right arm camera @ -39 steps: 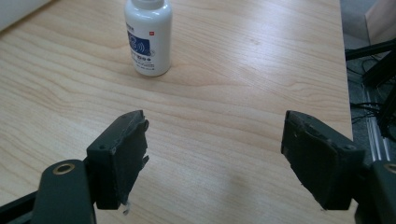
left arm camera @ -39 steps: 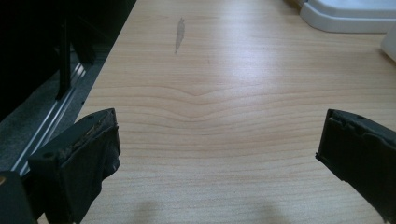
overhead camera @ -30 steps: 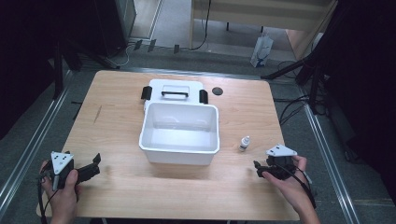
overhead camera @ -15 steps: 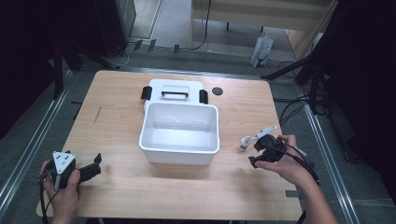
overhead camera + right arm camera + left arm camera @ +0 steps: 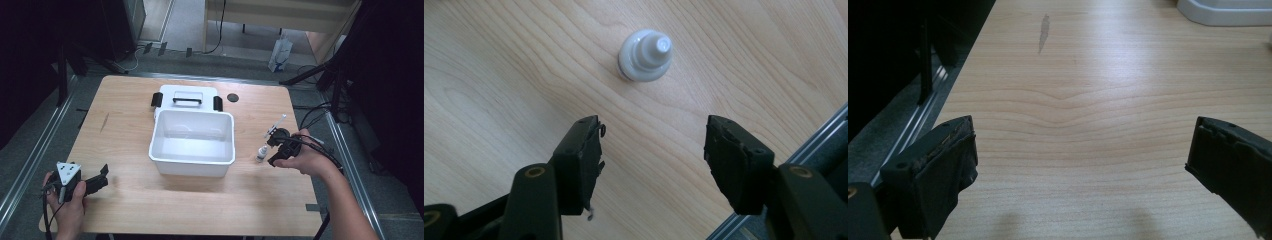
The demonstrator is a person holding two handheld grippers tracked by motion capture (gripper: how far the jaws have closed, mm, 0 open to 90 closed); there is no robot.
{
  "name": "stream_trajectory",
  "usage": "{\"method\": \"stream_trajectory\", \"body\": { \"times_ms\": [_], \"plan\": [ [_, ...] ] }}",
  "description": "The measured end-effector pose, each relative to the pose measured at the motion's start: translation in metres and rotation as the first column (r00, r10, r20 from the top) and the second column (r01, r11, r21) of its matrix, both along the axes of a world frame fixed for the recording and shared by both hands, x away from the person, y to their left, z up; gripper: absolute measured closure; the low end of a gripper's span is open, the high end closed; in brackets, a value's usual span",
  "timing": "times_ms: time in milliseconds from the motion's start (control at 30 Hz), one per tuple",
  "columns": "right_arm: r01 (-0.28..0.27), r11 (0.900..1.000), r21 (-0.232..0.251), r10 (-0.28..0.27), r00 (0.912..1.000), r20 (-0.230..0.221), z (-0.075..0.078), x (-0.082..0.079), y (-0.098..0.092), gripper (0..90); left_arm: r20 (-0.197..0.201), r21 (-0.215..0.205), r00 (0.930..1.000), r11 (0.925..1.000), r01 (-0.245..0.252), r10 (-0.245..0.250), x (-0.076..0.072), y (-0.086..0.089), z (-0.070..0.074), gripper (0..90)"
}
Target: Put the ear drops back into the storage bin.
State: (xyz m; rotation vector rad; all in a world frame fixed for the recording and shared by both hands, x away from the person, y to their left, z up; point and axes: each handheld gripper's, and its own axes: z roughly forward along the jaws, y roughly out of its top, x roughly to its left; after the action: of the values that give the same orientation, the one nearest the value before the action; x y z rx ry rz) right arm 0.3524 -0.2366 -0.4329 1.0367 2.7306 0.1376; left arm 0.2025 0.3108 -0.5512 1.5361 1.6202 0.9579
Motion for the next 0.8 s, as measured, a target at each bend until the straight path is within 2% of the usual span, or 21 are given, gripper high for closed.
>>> {"method": "stream_trajectory", "body": {
  "times_ms": [167, 300, 467, 633, 800],
  "plan": [
    [0.003, 1.000, 0.012, -0.002, 0.9977, -0.068, 0.003, 0.008, 0.005, 44.3, -0.007, -0.002, 1.0000, 1.0000, -0.002, 0.002, 0.000, 0.001, 0.000, 0.6],
    [-0.014, 1.000, 0.018, 0.016, 0.9949, -0.100, 0.002, 0.013, 0.012, 45.4, -0.010, -0.003, 0.9999, 1.0000, 0.002, -0.002, 0.001, 0.000, 0.000, 0.6],
    [-0.023, 1.000, -0.017, 0.021, 0.9945, -0.103, -0.002, 0.021, 0.020, 48.8, -0.022, -0.005, 0.9997, 0.9999, 0.014, -0.014, 0.001, 0.001, 0.000, 0.6],
    [0.003, 1.000, -0.018, -0.004, 0.9959, -0.091, -0.005, 0.031, 0.027, 55.6, -0.027, -0.011, 0.9994, 0.9997, 0.021, -0.021, 0.002, 0.000, 0.000, 0.6],
    [0.020, 1.000, 0.012, -0.019, 0.9933, -0.114, -0.006, 0.038, 0.032, 62.2, -0.037, -0.012, 0.9990, 0.9996, 0.026, -0.026, 0.003, 0.000, 0.000, 0.6]
  ]
}}
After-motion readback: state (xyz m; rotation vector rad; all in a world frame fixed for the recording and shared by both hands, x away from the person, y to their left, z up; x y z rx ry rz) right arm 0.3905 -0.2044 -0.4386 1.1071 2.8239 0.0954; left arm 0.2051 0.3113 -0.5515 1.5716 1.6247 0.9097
